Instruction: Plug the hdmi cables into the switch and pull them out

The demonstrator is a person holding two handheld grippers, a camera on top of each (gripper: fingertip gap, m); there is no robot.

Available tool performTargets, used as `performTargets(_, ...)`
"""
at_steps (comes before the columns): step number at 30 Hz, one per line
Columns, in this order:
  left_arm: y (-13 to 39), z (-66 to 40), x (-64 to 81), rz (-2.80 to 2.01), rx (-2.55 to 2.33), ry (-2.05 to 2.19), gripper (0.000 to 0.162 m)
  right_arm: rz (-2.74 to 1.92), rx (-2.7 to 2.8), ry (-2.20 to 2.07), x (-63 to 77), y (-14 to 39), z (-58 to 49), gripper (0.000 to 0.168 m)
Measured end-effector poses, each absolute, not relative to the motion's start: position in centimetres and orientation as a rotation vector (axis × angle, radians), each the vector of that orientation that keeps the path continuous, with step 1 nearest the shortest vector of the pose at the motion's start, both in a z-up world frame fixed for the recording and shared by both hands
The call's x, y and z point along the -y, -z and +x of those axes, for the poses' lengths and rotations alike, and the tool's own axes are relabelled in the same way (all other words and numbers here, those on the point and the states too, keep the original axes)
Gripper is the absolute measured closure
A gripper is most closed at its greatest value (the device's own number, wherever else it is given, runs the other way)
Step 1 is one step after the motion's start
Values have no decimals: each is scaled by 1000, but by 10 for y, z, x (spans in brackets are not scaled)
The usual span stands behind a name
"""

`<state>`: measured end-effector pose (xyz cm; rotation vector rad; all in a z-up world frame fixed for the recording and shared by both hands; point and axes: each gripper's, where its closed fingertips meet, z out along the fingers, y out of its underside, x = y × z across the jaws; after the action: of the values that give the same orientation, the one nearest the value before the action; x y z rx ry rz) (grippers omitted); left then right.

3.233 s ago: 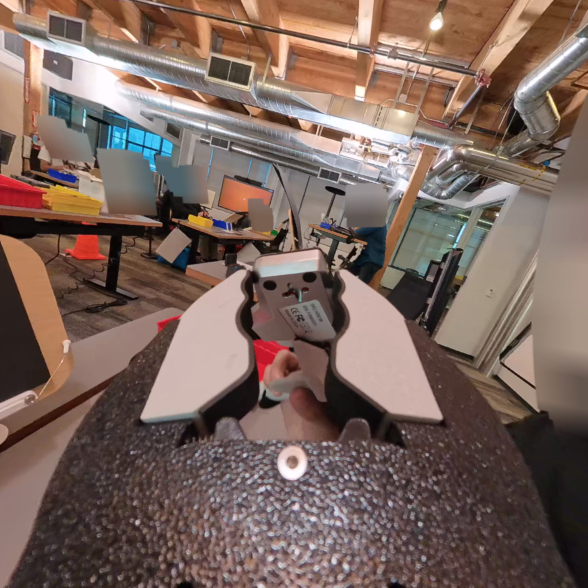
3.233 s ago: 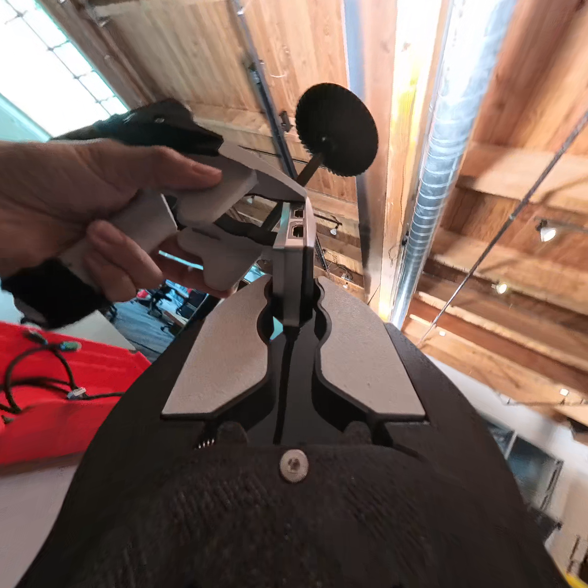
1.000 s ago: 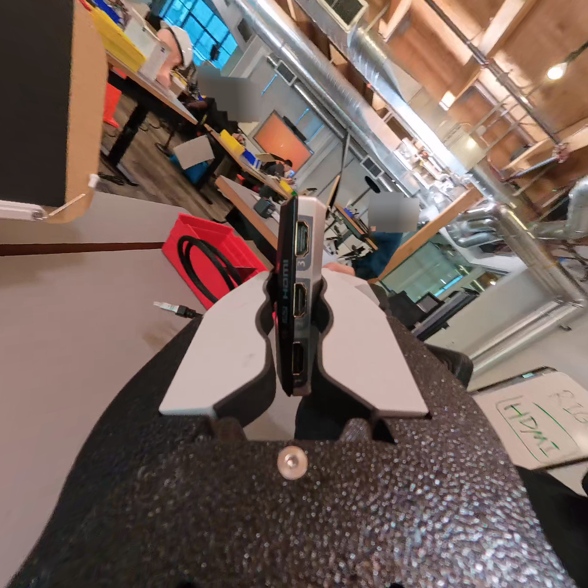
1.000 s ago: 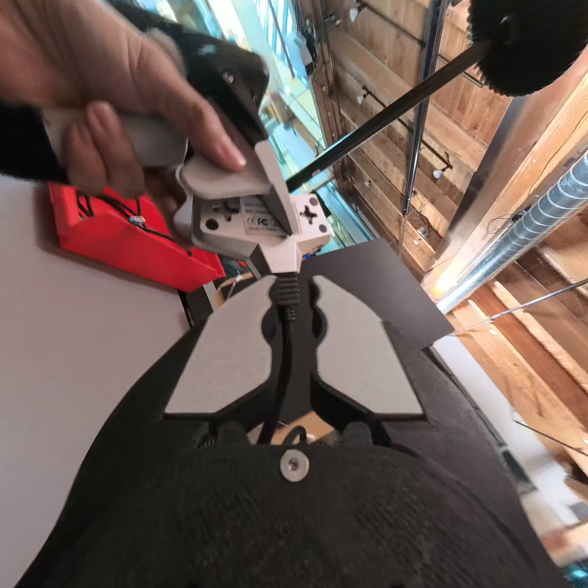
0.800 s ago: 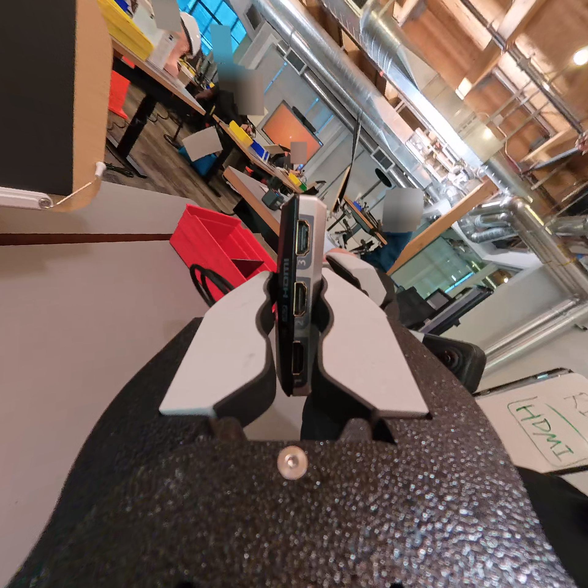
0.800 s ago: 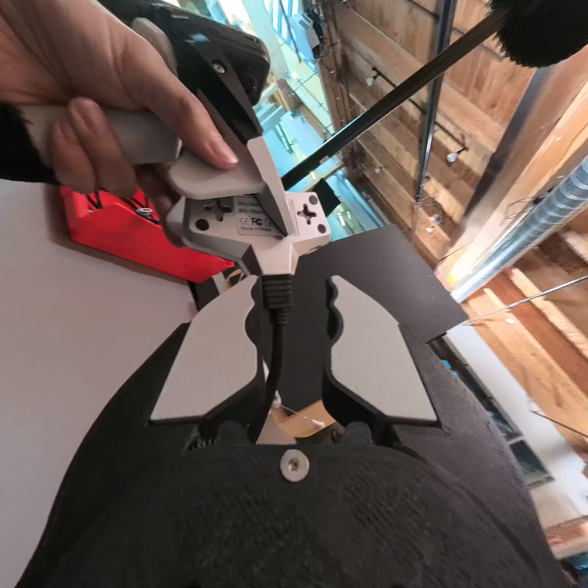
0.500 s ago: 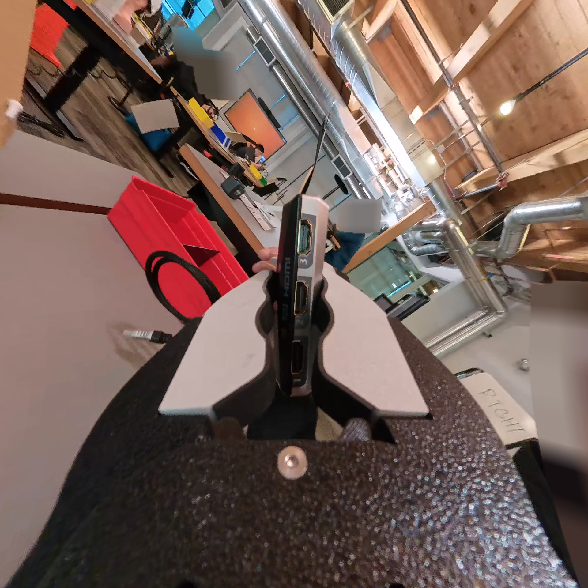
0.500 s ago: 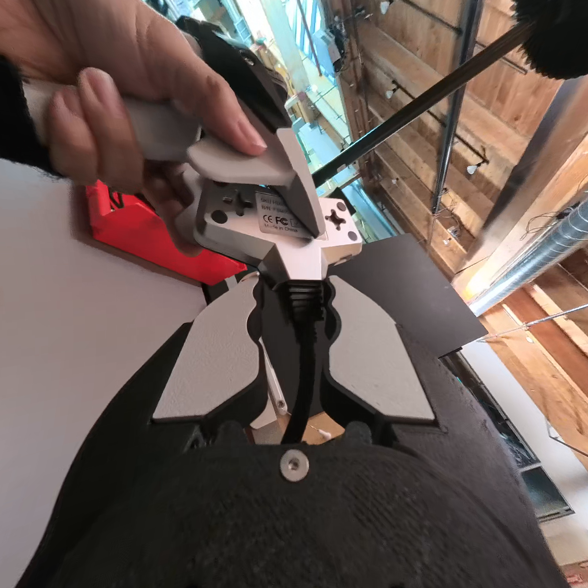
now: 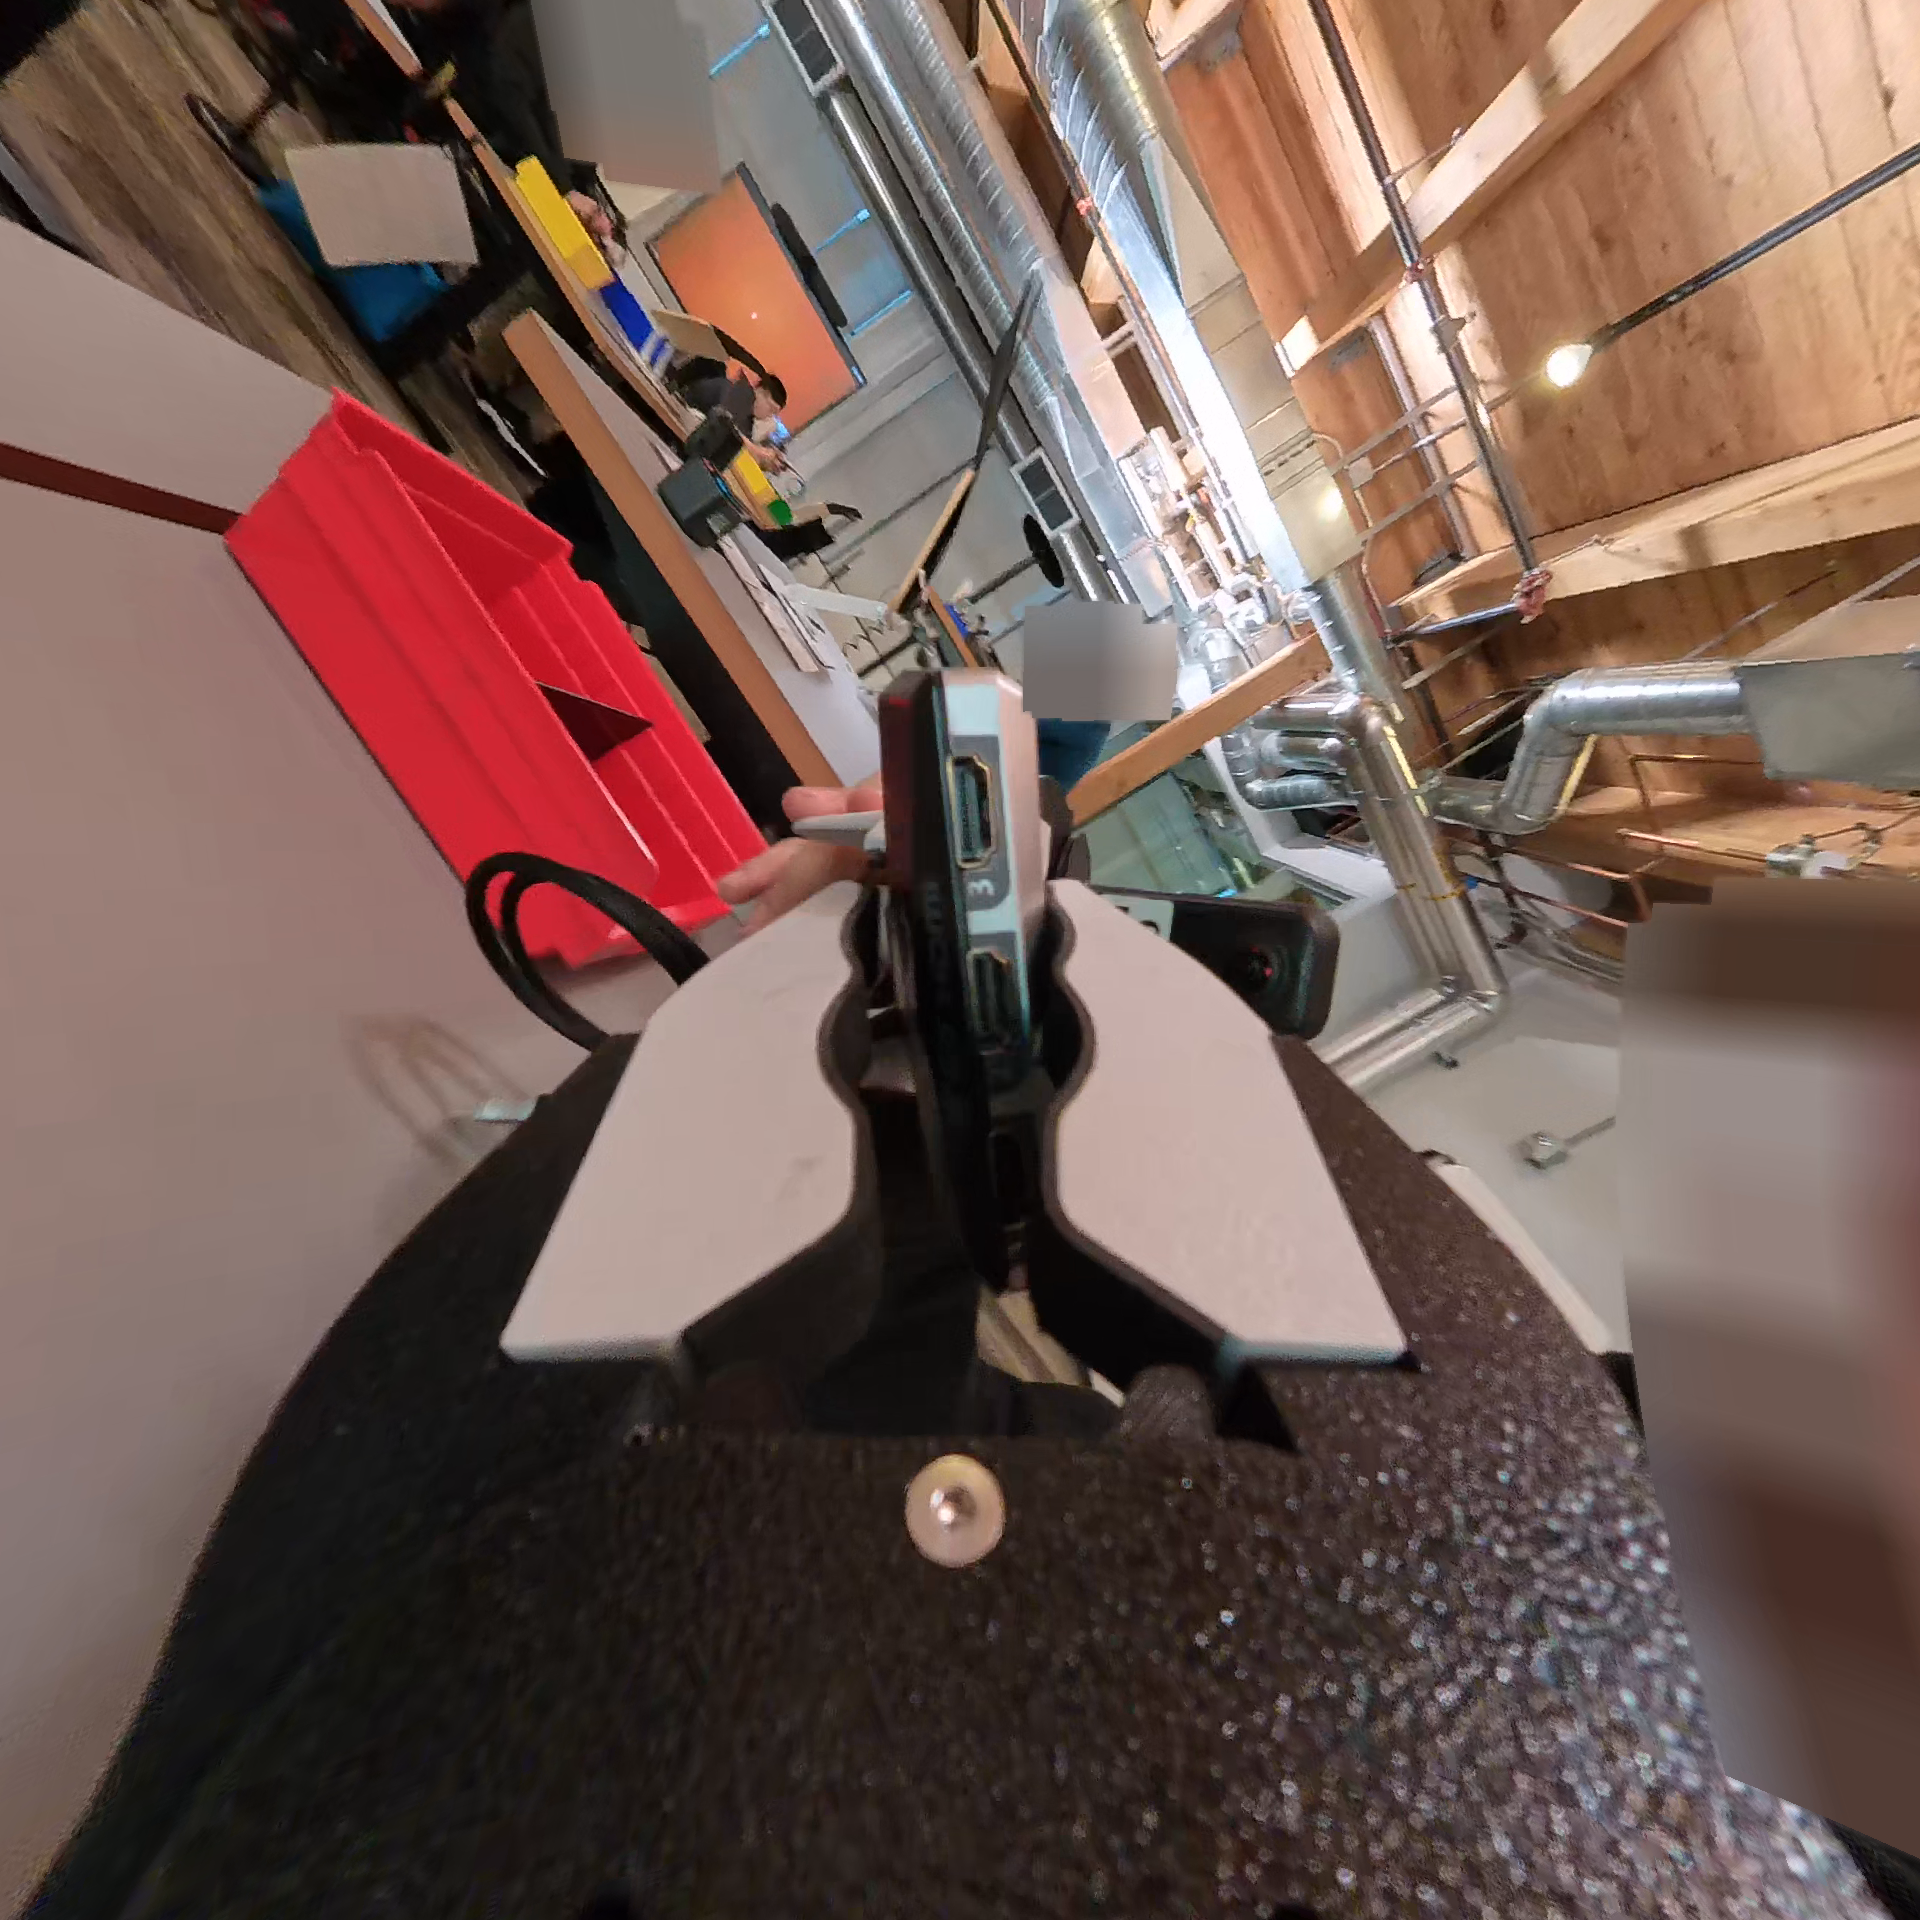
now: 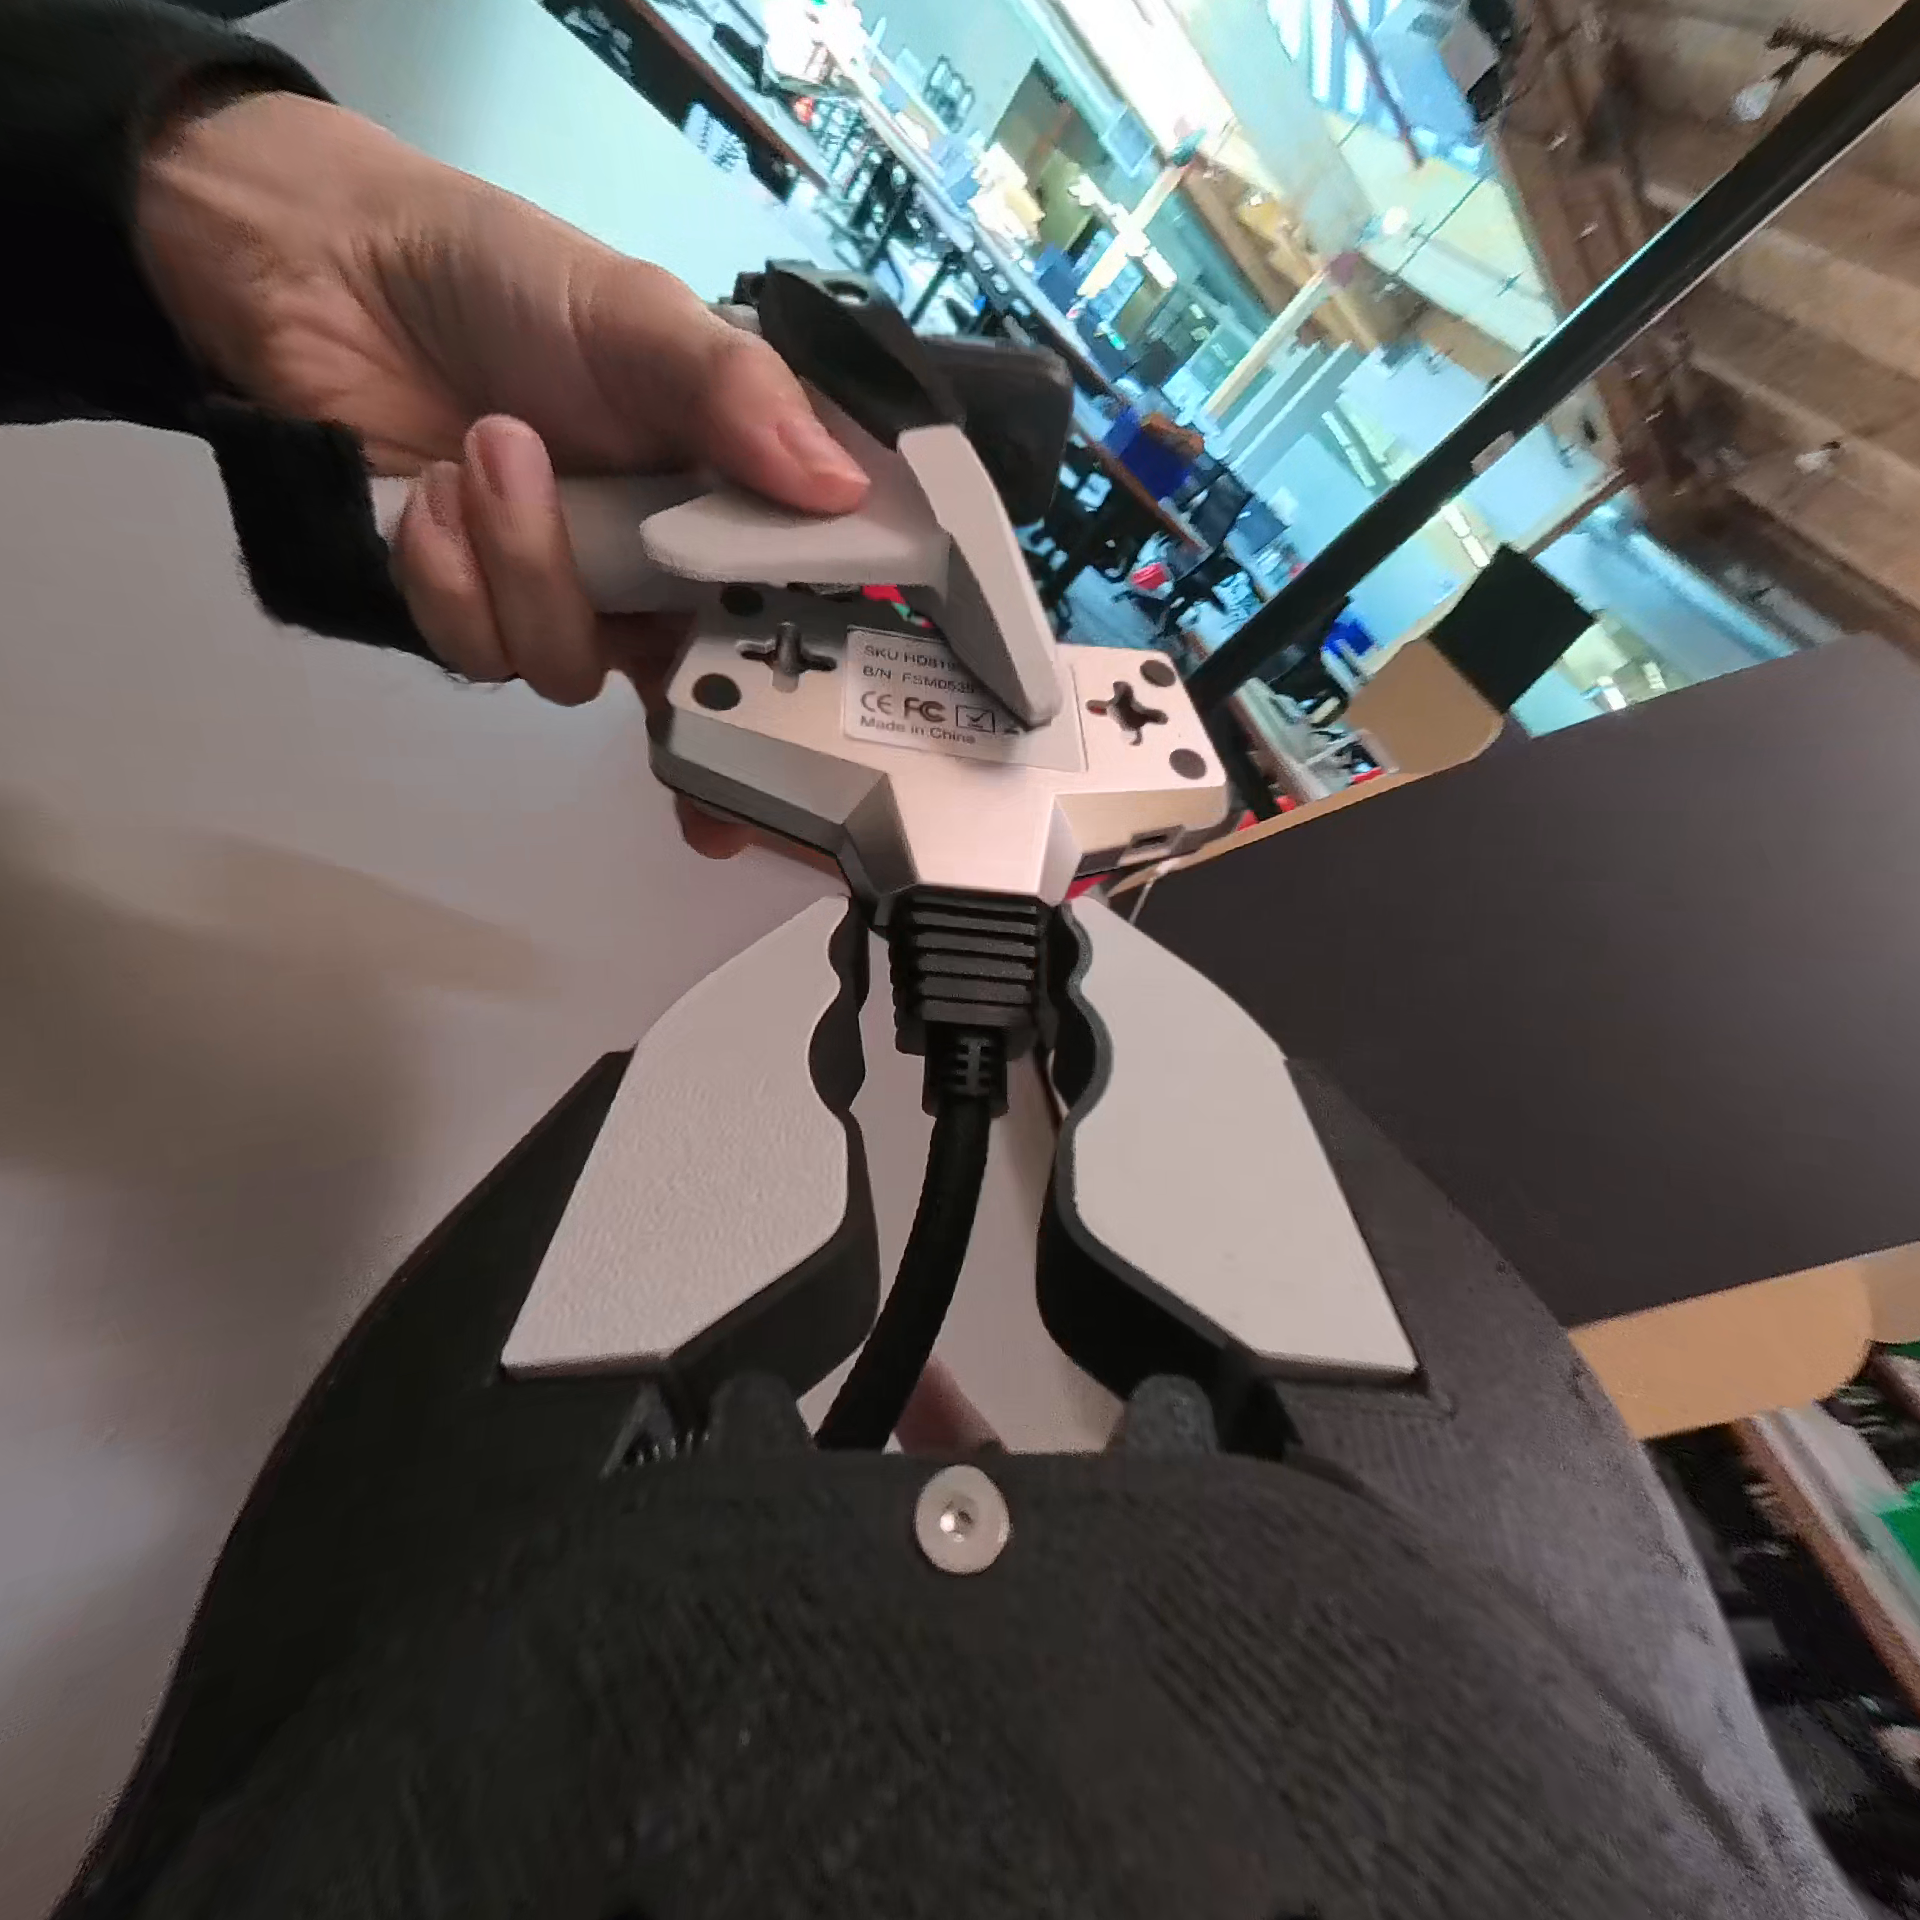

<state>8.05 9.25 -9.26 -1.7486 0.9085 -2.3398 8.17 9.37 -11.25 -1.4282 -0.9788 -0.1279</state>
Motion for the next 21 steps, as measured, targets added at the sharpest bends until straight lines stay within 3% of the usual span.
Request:
performTargets(2, 99, 76, -97, -1760, -933, 2241, 115, -1450, 982, 91, -91, 115, 83, 134)
performTargets(4, 102, 65, -108, -1745, -973, 2086, 107, -1460, 966, 51, -87, 115, 86, 135)
performTargets(13, 77, -48, -246, -1712, -916, 1237, 116, -1442, 872, -152, -71, 105, 95, 135)
performTargets(21, 120, -160, -382, -2042, -928, 493, 119, -1488, 876, -129, -79, 110, 91, 135)
